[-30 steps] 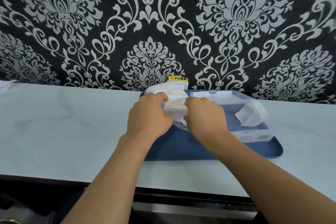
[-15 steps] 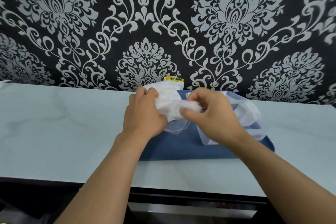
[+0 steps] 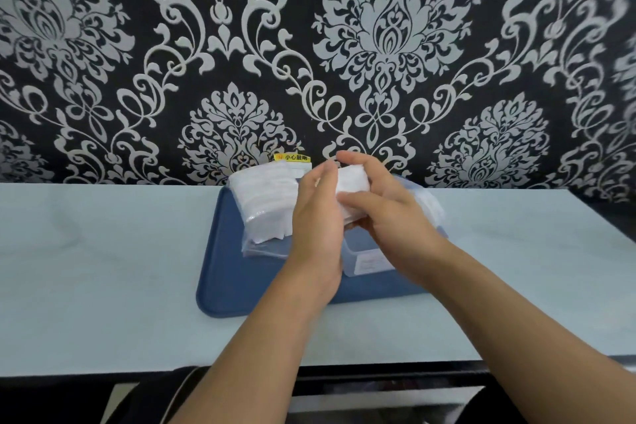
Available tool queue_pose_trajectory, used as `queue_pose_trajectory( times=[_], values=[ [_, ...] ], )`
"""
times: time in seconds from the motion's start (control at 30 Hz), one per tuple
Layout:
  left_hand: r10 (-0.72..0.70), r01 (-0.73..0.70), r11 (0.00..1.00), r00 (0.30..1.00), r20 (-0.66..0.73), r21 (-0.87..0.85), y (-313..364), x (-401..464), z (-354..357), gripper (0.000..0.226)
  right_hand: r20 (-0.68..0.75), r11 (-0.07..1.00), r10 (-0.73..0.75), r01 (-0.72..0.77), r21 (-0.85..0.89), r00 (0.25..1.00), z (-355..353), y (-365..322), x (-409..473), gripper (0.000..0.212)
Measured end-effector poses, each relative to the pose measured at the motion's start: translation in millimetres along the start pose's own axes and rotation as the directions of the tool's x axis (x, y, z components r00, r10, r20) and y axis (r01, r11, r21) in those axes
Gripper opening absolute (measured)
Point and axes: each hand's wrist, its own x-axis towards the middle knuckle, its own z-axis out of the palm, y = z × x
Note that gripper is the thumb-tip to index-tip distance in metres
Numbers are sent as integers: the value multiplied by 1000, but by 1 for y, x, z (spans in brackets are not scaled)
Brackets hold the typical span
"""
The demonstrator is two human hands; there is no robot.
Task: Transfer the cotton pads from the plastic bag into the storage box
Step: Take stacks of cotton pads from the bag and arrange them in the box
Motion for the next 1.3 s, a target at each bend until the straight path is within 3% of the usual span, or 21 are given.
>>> queue_pose_trajectory(
  times=[0.17,0.37,0.43,0.53,0.63,0.73,0.8,0.87,0.93,1.0,1.07,1.17,1.3],
  values=[
    [-134,138,988,989,57,-75,1,-2,3,52,-8,957,-64,59,-283,998,-4,-4,-10,68],
    [-163,167,986,981,108,-24,2,-3,-2,37,114,959,9,24,-283,993,-7,-5,-14,82],
    [-174,180,981,981,85,-73,3,-1,-5,30,70,965,-45,61,-254,997,-7,-8,-15,84],
    [-212,222,967,973,95,-124,3,2,-7,29,-63,991,-68,60,-120,996,-7,-5,-9,73],
    [-212,228,968,967,139,-108,-1,2,-4,33,29,999,1,0,-54,1000,-3,2,-7,74],
    [-204,218,969,971,120,-117,-4,3,-2,32,-74,1000,-10,10,0,997,-6,0,-1,51],
    [-194,208,973,972,135,-99,-5,3,-3,31,41,1000,11,-11,0,999,-8,2,1,51],
    [-193,208,974,970,150,-87,-5,3,-3,32,93,999,12,-8,-45,996,-11,4,-2,54],
    [-188,203,971,975,120,-124,-5,3,-4,32,-113,981,-124,105,-166,986,-18,0,-3,50],
    [-183,194,963,980,78,-187,-5,4,-5,32,-323,939,-305,225,-261,896,-29,-8,-6,29],
    [-176,190,949,981,79,-251,-4,3,-4,32,-267,866,-405,273,-419,875,-36,-10,-9,13],
    [-185,219,933,972,143,-285,-2,0,-2,25,-148,812,-386,258,-524,911,-30,-3,-11,14],
    [-238,274,904,960,146,-328,-4,-2,-2,22,-274,819,-391,196,-539,878,-31,-1,-6,22]
  ],
)
